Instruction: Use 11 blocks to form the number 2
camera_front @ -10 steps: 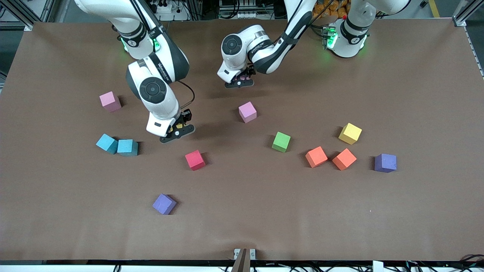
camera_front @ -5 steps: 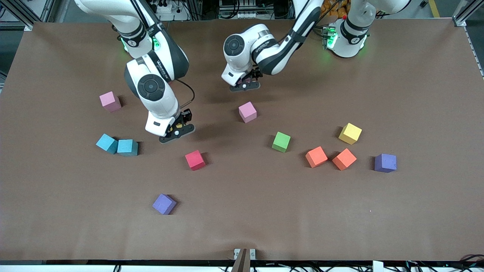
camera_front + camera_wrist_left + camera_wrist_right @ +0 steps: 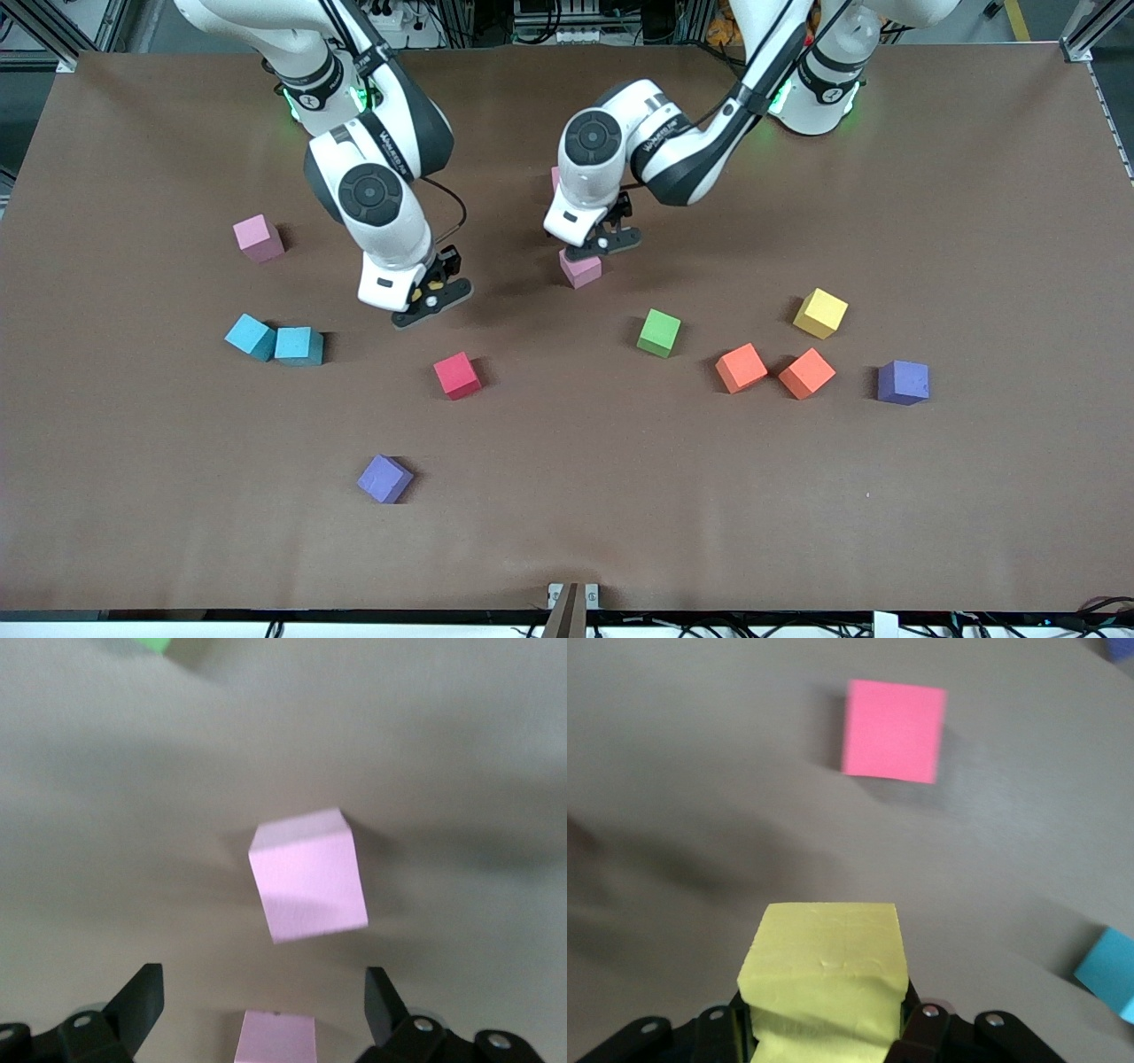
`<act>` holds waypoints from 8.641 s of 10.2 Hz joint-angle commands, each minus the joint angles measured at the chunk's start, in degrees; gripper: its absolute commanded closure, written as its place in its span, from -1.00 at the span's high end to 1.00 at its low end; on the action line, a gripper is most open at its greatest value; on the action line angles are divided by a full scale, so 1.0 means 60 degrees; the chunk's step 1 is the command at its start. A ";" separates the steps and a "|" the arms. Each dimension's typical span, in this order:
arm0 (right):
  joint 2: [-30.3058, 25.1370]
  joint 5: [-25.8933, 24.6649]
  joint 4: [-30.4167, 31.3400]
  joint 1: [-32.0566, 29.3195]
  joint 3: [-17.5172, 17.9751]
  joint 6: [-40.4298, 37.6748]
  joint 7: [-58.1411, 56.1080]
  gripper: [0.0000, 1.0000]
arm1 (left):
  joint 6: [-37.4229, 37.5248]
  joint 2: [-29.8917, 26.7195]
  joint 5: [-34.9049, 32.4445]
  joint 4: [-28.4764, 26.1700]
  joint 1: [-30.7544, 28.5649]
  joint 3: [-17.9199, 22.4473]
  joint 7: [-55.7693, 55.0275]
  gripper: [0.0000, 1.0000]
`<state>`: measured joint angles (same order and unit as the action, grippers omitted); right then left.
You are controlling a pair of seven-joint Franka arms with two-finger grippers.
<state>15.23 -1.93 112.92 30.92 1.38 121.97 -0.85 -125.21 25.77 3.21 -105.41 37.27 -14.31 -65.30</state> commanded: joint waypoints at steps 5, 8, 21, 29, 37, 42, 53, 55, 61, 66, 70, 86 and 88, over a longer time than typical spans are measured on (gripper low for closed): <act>-0.0384 0.0102 -0.0027 0.0208 0.1729 -0.1284 -0.2114 -1.00 | 0.0958 -0.0267 -0.0665 0.0720 -0.2792 0.0130 0.0116 1.00; 0.0344 0.0073 -0.1339 0.1227 0.2466 -0.1255 -0.2158 -1.00 | 0.2231 -0.0049 -0.0842 0.2213 -0.3923 0.0144 0.0379 1.00; 0.3044 -0.0616 -0.2268 0.4075 0.2363 0.0707 -0.3564 -1.00 | 0.2469 -0.0121 -0.1107 0.2774 -0.5567 0.0203 0.0996 1.00; 0.3175 -0.0587 -0.2034 0.4061 0.2232 0.0634 -0.3462 -1.00 | 0.2513 -0.0063 -0.1107 0.2789 -0.5538 0.0115 0.1069 1.00; 0.3629 -0.0601 -0.2033 0.4134 0.2158 0.0971 -0.3228 -0.99 | 0.2513 0.0099 -0.0916 0.3037 -0.5421 0.0115 0.1376 1.00; 0.3586 -0.0689 -0.2048 0.4178 0.2158 0.0971 -0.2378 1.00 | 0.2513 0.0099 -0.0901 0.3038 -0.5391 0.0115 0.1494 1.00; 0.3102 -0.0602 -0.2048 0.3959 0.2261 0.0649 -0.1807 1.00 | 0.2382 0.0333 -0.0916 0.3052 -0.5347 0.0100 0.1816 1.00; 0.3000 -0.0557 -0.2048 0.3929 0.2348 0.0532 -0.1777 1.00 | 0.2382 0.0377 -0.0945 0.3140 -0.5405 0.0115 0.1990 1.00; 0.2488 -0.0001 -0.2369 0.3111 0.2379 0.0341 -0.1763 1.00 | 0.2469 0.0245 -0.1077 0.3140 -0.5406 0.0188 0.2856 1.00; 0.2589 -0.0176 -0.3014 0.2246 0.2159 0.0429 0.0489 1.00 | 0.2760 0.0158 -0.0945 0.3126 -0.5085 0.0188 0.2827 1.00; 0.2720 -0.0147 -0.2226 0.1658 0.2056 0.1290 0.1835 1.00 | 0.3260 -0.0062 -0.0931 0.3082 -0.4835 0.0116 0.2549 1.00; 0.3439 -0.0176 -0.1389 0.1688 0.1895 0.3153 0.3320 1.00 | 0.0188 0.0319 -0.0097 0.0623 -0.3184 0.0961 -0.2662 1.00; 0.3439 -0.0176 -0.1389 0.1688 0.1895 0.3154 0.3320 -0.25 | -0.0429 0.0231 -0.0008 0.0270 -0.2814 0.1199 -0.3556 1.00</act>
<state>36.06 -2.69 104.17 41.04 12.66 140.17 17.80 -125.31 29.36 1.74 -100.88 18.61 -8.93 -83.46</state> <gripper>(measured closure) 0.137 0.000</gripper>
